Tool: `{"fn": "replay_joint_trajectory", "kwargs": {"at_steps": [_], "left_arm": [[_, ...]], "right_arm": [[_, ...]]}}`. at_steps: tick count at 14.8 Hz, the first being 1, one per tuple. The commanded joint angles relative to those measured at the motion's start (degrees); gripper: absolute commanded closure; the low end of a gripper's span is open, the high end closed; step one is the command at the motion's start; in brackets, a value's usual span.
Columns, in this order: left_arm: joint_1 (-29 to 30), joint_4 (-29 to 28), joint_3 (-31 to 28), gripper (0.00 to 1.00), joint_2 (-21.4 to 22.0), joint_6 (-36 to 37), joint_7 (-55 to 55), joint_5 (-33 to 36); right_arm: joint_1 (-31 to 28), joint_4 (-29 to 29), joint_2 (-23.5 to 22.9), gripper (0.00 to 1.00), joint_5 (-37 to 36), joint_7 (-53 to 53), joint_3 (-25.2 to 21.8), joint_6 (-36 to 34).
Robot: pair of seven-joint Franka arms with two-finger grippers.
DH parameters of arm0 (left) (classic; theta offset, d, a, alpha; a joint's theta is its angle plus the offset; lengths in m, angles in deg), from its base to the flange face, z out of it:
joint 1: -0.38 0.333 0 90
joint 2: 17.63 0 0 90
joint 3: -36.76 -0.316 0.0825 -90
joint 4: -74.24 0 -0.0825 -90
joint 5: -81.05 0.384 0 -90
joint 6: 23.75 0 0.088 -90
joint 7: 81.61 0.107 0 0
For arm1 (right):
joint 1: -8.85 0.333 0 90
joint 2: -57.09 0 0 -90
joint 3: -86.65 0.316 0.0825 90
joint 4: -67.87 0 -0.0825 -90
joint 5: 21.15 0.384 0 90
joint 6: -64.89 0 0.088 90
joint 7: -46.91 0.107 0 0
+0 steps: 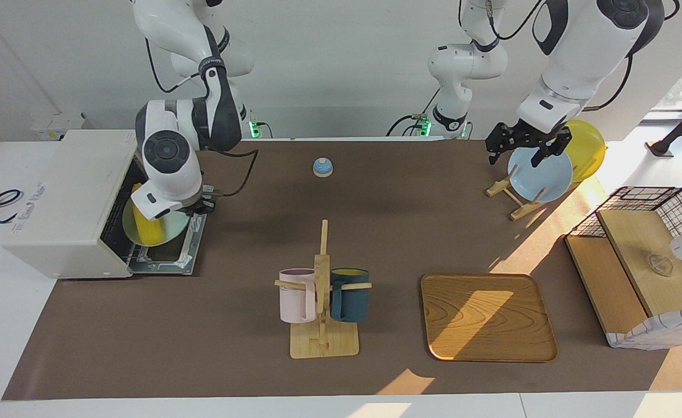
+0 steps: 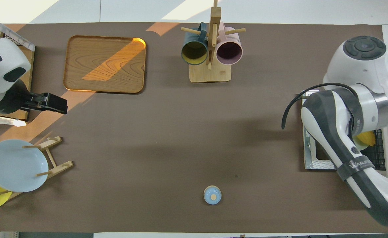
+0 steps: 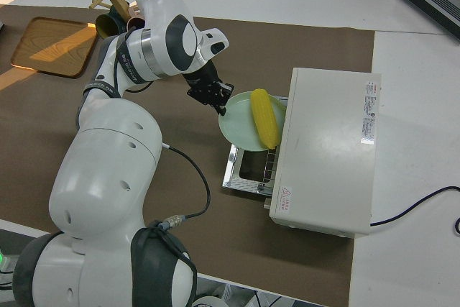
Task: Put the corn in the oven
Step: 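Insert the corn into the oven with the right gripper and release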
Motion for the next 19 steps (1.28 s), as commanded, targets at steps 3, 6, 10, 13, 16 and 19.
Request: {"fn": "replay_joint_trajectory", "kwargs": {"at_steps": [3, 6, 10, 13, 16, 19], "left_arm": [[0.3, -1.4, 0.1, 0.0, 0.3, -0.3, 0.7, 0.9], [0.4, -1.4, 0.3, 0.0, 0.9, 0.0, 0.8, 0.9], [0.8, -1.4, 0.5, 0.0, 1.7, -0.5, 0.5, 0.9], [0.7, -1.5, 0.4, 0.0, 1.7, -0.5, 0.5, 0.9], [1.5, -1.5, 0.4, 0.0, 1.7, -0.2, 0.4, 0.9], [1.5, -1.5, 0.4, 0.0, 1.7, -0.2, 0.3, 0.9]], "right_arm": [[-5.9, -6.2, 2.7, 1.0, -0.8, -6.2, 1.0, 5.7], [-7.9, -11.2, 4.1, 1.0, -0.8, -9.0, 1.0, 11.3], [-9.0, -12.0, 4.4, 1.0, -0.8, -9.3, 1.0, 12.4], [-9.0, -12.0, 4.4, 1.0, -0.8, -9.6, 1.0, 12.8], [-8.4, -10.7, 3.9, 0.8, -0.2, -9.5, 1.1, 13.2], [-7.8, -8.3, 3.5, 0.78, 0.0, -9.4, 1.4, 11.6]]}}
